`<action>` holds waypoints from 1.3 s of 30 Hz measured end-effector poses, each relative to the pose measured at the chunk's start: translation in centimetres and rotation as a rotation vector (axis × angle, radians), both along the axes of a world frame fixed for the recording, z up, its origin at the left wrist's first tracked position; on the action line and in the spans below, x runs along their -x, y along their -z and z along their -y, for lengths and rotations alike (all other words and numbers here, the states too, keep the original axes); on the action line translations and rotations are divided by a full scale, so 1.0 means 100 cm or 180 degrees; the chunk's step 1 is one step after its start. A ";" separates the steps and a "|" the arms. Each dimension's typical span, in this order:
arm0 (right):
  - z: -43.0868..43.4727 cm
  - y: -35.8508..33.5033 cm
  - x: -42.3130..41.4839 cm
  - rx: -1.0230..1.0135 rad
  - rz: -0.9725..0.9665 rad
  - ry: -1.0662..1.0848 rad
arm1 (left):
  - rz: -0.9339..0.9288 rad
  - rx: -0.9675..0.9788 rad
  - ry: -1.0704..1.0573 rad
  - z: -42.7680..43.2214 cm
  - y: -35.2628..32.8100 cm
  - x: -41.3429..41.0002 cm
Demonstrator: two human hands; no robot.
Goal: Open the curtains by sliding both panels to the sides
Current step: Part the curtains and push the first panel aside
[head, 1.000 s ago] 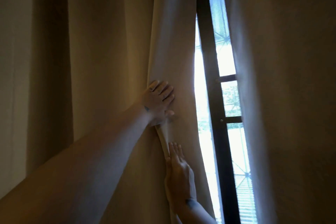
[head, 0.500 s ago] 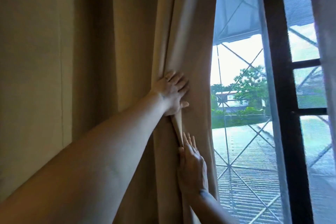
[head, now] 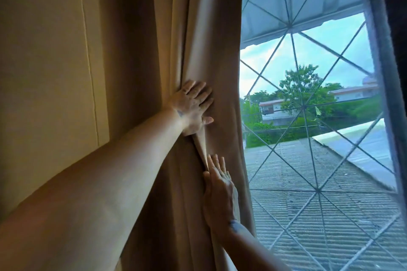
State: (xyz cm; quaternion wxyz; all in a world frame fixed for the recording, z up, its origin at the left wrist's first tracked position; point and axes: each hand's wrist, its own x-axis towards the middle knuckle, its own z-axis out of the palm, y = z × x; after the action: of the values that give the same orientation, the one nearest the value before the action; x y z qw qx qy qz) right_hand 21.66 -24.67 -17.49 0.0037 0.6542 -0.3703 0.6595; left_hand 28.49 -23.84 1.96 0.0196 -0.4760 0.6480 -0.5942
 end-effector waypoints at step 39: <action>0.140 -0.011 -0.241 -0.0129 -0.0224 -0.1667 | -0.0291 0.0051 -0.1551 0.106 0.003 -0.231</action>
State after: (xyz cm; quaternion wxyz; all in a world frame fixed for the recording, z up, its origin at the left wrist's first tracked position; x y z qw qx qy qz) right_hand 45.72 -38.64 -16.37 -0.1674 0.7502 -0.2011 0.6073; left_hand 51.63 -34.46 1.64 0.1292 -0.6447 0.5096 -0.5550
